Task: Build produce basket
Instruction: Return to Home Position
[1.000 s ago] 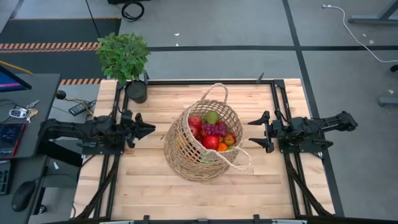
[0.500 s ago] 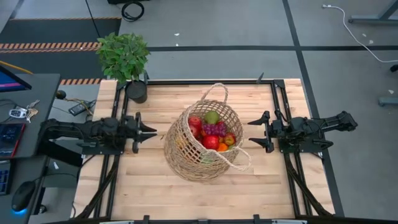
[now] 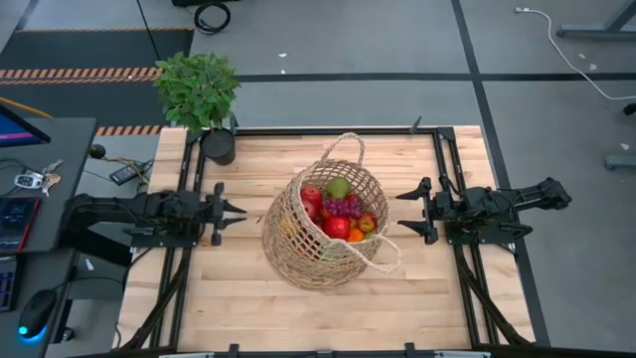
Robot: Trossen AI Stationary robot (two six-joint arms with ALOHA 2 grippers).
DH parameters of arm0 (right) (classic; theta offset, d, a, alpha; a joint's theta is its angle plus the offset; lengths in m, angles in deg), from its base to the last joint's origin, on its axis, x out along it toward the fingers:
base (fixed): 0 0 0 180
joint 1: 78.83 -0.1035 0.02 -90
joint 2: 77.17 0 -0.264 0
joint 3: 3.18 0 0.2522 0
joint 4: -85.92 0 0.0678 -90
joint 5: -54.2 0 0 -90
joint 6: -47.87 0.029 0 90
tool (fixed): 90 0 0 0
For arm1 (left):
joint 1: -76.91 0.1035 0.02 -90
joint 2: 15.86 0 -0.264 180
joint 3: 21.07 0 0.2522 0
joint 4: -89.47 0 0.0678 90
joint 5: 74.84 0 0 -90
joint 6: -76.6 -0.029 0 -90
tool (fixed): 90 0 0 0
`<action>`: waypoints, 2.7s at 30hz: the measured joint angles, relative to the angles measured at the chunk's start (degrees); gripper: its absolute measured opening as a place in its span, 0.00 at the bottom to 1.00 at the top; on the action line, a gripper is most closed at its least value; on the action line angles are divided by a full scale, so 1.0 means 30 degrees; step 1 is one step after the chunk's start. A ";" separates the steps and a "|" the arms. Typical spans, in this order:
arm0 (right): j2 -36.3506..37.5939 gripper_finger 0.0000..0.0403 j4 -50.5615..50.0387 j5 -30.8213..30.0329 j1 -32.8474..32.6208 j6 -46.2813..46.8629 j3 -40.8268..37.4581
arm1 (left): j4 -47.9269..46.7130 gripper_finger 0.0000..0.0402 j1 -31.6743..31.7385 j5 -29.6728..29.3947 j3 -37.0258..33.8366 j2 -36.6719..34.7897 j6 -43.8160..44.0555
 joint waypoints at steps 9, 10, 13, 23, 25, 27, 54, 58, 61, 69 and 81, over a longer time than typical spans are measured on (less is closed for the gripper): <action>0.0000 0.87 0.0027 0.0007 0.0000 0.0000 0.0000 | -0.0065 0.23 -0.0794 0.0037 0.0000 -0.1453 -0.0873; 0.0000 0.87 0.0019 0.0014 0.0000 0.0000 0.0000 | 0.0336 0.23 -0.0794 0.0028 0.0000 -0.1446 -0.0811; 0.0000 0.87 0.0027 0.0021 0.0000 0.0000 0.0000 | 0.0504 0.22 -0.0794 0.0033 0.0000 -0.1438 -0.0811; 0.0000 0.87 0.0027 0.0095 -0.0007 0.0000 0.0000 | 0.0561 0.24 -0.0794 0.0033 0.0000 -0.1446 -0.0804; 0.0000 0.87 0.0031 0.0095 -0.0007 0.0000 0.0000 | 0.0569 0.24 -0.0794 0.0029 0.0000 -0.1446 -0.0804; 0.0000 0.87 0.0030 0.0095 -0.0007 0.0000 0.0000 | 0.0569 0.23 -0.0794 0.0027 0.0000 -0.1446 -0.0804; 0.0000 0.87 0.0032 0.0058 -0.0006 0.0000 0.0000 | 0.0594 0.22 -0.0794 0.0033 0.0000 -0.1446 -0.0804; 0.0000 0.87 0.0033 0.0051 -0.0007 0.0000 0.0000 | 0.0594 0.23 -0.0794 0.0030 0.0000 -0.1446 -0.0804; 0.0000 0.87 0.0027 -0.0066 -0.0002 0.0000 0.0000 | 0.0595 0.23 -0.0794 0.0033 0.0000 -0.1446 -0.0804; 0.0000 0.87 0.0034 -0.0066 -0.0007 0.0000 0.0000 | 0.0591 0.21 -0.0787 0.0033 0.0000 -0.1446 -0.0804; 0.0000 0.87 0.0030 0.0015 -0.0004 0.0000 0.0000 | 0.0596 0.22 -0.0787 0.0033 0.0007 -0.1446 -0.0804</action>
